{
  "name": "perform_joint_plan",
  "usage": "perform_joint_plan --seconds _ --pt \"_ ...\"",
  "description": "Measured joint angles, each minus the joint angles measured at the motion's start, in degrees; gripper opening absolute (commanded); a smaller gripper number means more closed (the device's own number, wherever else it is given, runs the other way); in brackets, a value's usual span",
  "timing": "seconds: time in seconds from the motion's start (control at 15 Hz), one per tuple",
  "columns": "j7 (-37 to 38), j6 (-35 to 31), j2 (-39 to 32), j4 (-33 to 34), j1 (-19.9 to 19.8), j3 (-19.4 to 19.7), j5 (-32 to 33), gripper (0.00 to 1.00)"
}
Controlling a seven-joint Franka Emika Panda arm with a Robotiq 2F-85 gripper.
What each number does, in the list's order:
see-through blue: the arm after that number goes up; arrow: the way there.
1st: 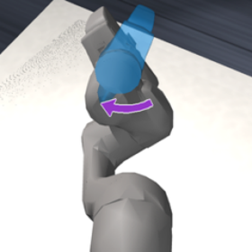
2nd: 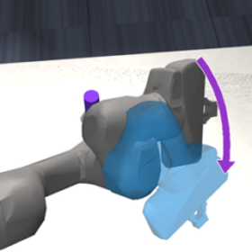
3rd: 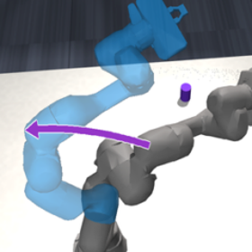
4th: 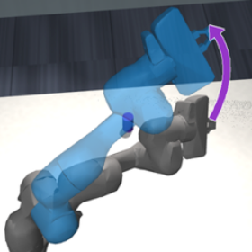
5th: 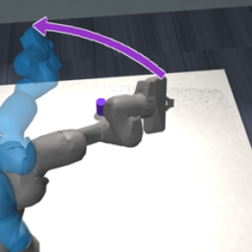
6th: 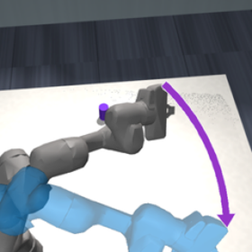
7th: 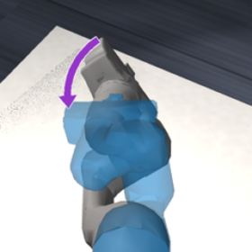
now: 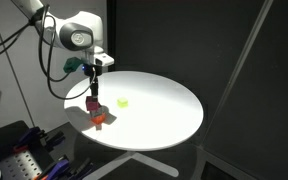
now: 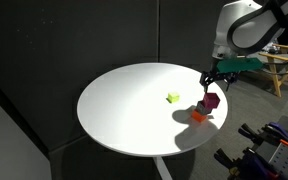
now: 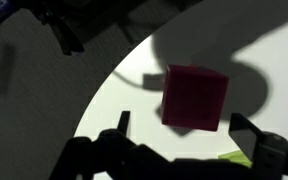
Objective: Unstack the grey toy block from the pink toy block, then stack them back
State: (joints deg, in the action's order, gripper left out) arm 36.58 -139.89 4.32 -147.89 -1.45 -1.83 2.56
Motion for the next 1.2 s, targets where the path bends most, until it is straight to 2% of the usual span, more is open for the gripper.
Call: perform_joint_plan --seconds 1.2 --pt "1.50 -0.95 -1.87 -0.75 0.90 -0.15 0.00 1.00"
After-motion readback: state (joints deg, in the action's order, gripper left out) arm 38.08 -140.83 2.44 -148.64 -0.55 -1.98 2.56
